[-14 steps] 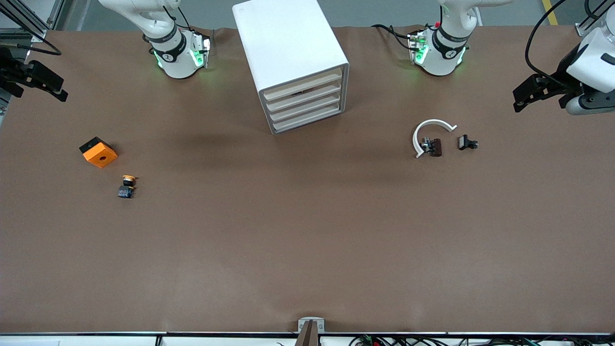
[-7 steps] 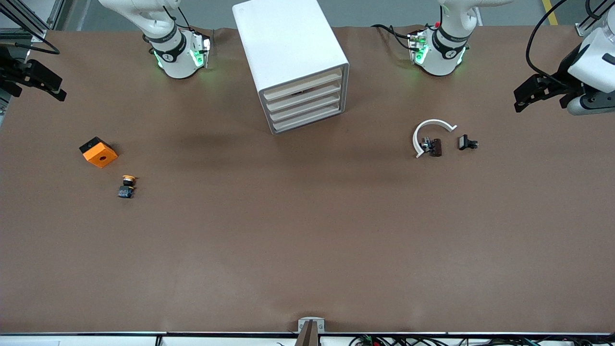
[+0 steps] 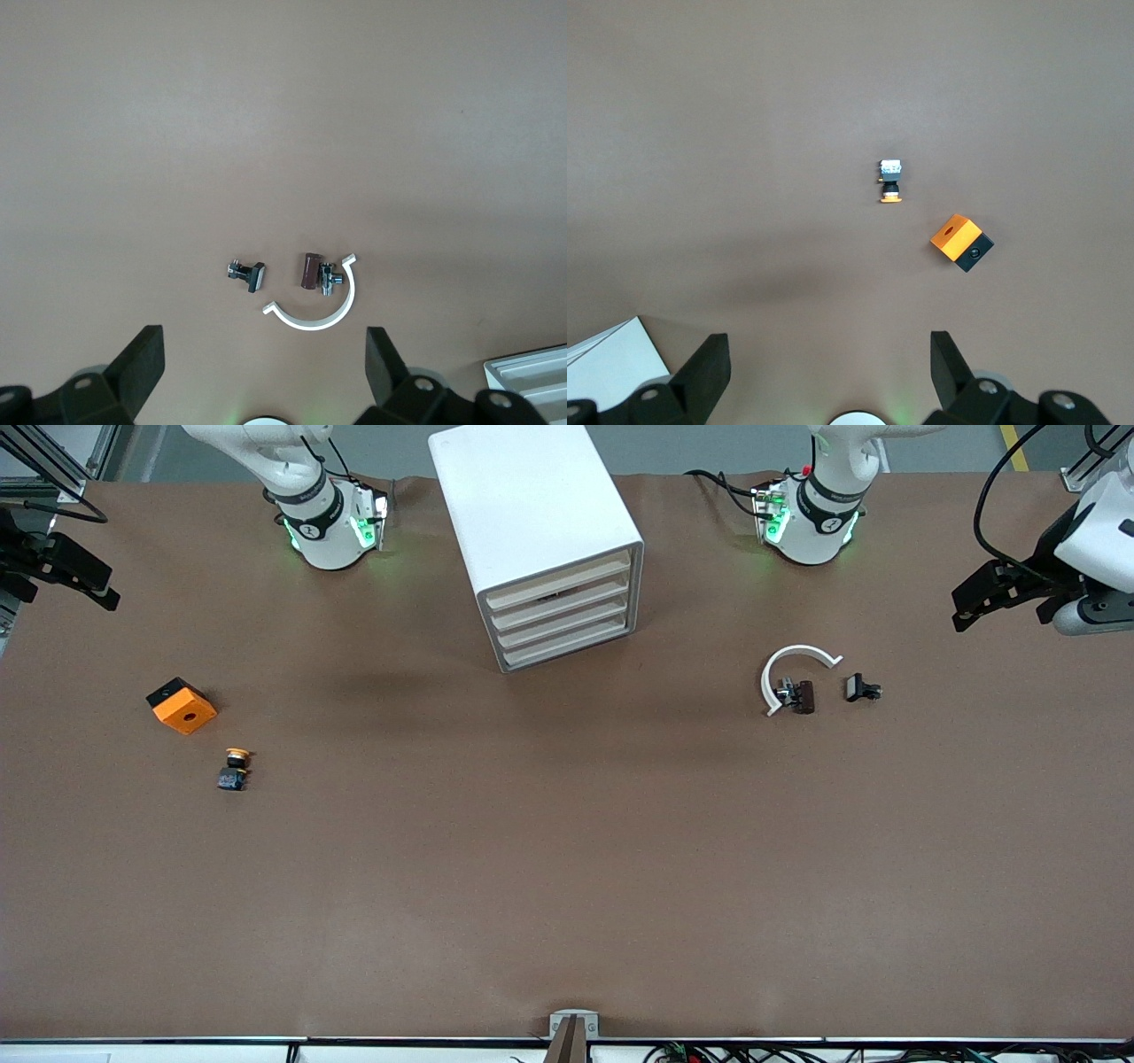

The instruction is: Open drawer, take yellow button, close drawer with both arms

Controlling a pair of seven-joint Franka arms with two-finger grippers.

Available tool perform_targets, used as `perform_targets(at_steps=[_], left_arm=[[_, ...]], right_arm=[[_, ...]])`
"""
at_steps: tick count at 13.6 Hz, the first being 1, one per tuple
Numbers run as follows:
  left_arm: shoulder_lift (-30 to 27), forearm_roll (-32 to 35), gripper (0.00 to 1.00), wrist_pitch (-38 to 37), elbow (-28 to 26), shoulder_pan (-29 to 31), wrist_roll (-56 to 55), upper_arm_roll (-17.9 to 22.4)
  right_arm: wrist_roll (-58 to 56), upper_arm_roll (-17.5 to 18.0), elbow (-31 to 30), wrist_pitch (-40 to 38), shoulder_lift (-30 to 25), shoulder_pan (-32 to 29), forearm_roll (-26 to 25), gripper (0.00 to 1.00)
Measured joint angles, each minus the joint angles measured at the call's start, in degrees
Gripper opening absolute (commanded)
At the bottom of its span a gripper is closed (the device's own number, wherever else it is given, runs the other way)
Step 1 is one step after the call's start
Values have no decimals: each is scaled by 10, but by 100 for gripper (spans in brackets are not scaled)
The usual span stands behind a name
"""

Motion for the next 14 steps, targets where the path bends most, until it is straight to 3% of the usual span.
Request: perform_targets(at_steps=[14], left_arm=[[0,-11,100,-8,4,-1,0,0]], right_arm=[[0,-3,12,0,0,-12,0,100]])
